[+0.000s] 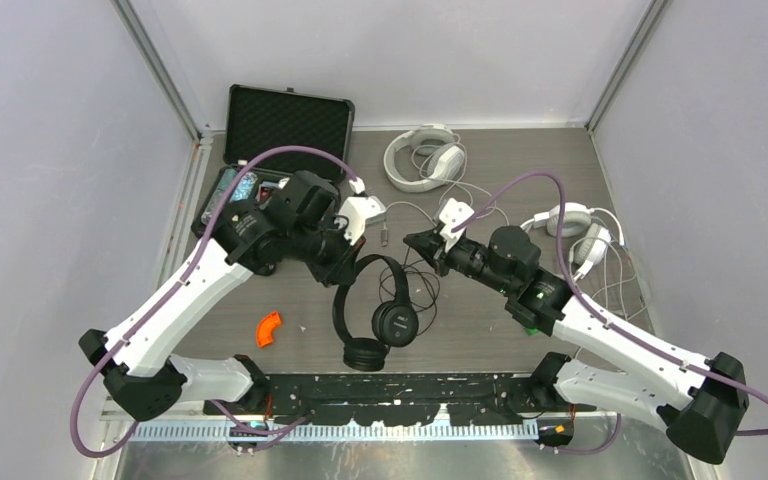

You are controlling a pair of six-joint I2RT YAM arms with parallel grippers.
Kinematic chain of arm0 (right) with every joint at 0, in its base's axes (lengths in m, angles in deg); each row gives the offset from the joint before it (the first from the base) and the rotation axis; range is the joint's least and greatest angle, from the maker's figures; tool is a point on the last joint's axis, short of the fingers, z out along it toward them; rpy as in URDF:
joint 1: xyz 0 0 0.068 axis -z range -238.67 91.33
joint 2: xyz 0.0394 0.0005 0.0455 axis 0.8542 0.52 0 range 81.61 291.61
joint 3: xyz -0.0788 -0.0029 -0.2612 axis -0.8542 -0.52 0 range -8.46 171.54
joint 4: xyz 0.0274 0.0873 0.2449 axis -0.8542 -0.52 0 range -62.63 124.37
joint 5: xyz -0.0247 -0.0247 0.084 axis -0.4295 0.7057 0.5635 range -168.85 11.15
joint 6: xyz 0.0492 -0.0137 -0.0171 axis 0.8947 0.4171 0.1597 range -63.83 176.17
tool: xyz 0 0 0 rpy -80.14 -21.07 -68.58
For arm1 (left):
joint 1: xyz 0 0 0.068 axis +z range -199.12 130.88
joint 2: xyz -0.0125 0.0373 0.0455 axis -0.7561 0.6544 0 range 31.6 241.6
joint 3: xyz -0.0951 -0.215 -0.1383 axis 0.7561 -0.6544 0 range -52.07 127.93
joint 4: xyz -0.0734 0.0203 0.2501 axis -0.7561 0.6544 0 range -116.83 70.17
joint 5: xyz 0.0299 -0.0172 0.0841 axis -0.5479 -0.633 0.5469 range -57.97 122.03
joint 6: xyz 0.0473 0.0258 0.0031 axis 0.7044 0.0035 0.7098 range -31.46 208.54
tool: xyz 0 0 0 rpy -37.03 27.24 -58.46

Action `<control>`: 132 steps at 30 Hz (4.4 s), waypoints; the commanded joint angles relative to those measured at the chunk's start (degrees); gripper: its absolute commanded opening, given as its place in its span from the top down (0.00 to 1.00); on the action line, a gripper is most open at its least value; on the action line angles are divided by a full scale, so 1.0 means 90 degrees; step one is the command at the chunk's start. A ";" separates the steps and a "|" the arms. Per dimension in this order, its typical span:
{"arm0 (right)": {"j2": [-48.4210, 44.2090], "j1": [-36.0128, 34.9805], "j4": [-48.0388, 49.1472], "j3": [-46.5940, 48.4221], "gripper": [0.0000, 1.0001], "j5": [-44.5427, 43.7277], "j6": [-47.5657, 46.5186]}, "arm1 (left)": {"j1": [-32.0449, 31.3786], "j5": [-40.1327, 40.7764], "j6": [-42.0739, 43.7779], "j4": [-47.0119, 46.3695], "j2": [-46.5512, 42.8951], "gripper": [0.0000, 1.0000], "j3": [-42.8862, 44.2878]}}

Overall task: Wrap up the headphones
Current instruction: Wrap the headphones cable around the headphones.

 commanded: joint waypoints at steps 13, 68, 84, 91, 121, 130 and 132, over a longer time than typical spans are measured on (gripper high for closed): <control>0.0702 0.0028 -0.4175 0.2705 1.00 0.0805 0.2314 | -0.0421 0.4296 -0.0168 0.0428 0.0516 1.00 0.0282; 0.1569 -0.1661 -0.1866 0.2441 0.83 -0.0919 0.3748 | 0.0277 0.5717 -0.4333 -0.0813 0.0074 1.00 0.0659; 0.1134 -0.1807 0.1058 0.0221 0.79 -0.1797 0.2327 | 0.0638 0.4857 -0.5045 -0.1495 -0.0435 1.00 0.0150; 0.1201 -0.1820 0.2358 -0.0626 0.70 -0.1578 0.1806 | 0.0701 0.4497 -0.5205 -0.1546 -0.0562 1.00 0.0172; 0.2891 -0.1321 0.5552 -0.1677 0.47 -0.1626 0.0537 | 0.0707 0.3907 -0.5196 -0.1245 -0.0857 1.00 0.0515; 0.3339 -0.1268 0.6007 -0.1916 0.48 -0.1612 0.0810 | 0.0717 0.3789 -0.5174 -0.1263 -0.0875 1.00 0.0545; 0.3442 -0.1262 0.6088 -0.1947 0.50 -0.1617 0.0816 | 0.0722 0.3763 -0.5171 -0.1269 -0.0885 1.00 0.0543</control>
